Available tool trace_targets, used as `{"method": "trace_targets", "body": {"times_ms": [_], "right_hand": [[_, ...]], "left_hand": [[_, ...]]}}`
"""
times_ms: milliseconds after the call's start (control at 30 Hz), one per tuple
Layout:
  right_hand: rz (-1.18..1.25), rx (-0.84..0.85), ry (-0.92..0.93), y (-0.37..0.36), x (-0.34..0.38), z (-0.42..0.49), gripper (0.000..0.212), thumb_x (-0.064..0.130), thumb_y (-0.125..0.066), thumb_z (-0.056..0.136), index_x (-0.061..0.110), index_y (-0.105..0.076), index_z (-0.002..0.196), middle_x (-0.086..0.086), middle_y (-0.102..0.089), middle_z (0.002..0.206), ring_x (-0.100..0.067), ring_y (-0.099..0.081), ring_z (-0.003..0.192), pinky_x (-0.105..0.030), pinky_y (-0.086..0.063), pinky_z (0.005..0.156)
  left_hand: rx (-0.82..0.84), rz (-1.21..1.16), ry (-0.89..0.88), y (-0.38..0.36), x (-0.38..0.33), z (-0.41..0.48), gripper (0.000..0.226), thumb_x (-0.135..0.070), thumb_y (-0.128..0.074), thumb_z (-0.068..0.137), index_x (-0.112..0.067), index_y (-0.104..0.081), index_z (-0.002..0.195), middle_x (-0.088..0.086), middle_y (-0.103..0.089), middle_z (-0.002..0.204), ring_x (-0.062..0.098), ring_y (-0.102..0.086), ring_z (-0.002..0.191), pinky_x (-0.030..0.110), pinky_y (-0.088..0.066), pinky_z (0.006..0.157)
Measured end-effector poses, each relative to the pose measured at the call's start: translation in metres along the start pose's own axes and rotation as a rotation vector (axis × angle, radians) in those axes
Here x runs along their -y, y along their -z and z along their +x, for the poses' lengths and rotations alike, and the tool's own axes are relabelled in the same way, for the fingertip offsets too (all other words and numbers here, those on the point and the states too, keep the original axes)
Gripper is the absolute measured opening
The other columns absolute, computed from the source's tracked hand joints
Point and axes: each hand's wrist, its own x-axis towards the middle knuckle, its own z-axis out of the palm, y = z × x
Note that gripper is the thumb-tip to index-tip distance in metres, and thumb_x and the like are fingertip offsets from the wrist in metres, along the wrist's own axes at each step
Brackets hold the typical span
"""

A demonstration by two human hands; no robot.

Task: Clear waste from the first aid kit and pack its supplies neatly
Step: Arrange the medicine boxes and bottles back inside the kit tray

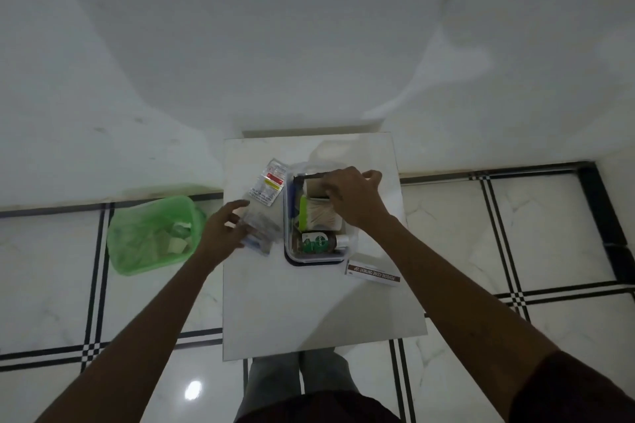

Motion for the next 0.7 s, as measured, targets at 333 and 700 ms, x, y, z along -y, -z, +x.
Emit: {"method": "trace_targets", "body": {"times_ms": [333, 700], "right_hand": [[0.385, -0.181, -0.22, 0.012, -0.01, -0.036, 0.024, 0.021, -0.057, 0.09, 0.026, -0.062, 0.113, 0.006, -0.065, 0.116, -0.017, -0.054, 0.108, -0.033, -0.024, 0.084], [0.6, -0.272, -0.345, -0.009, -0.033, -0.09, 0.019, 0.013, -0.067, 0.082, 0.022, -0.066, 0.099, 0.005, -0.071, 0.094, -0.015, -0.064, 0.086, -0.052, -0.052, 0.083]], "left_hand": [[-0.089, -0.397, -0.097, 0.016, -0.104, -0.001, 0.022, 0.009, -0.052, 0.081, -0.006, -0.067, 0.089, 0.015, -0.067, 0.09, 0.019, -0.07, 0.076, 0.024, -0.057, 0.062], [0.041, 0.274, -0.338, -0.077, -0.109, 0.018, 0.02, -0.03, -0.066, 0.086, -0.016, -0.074, 0.097, 0.008, -0.068, 0.105, 0.027, -0.059, 0.094, 0.016, -0.041, 0.068]]}}
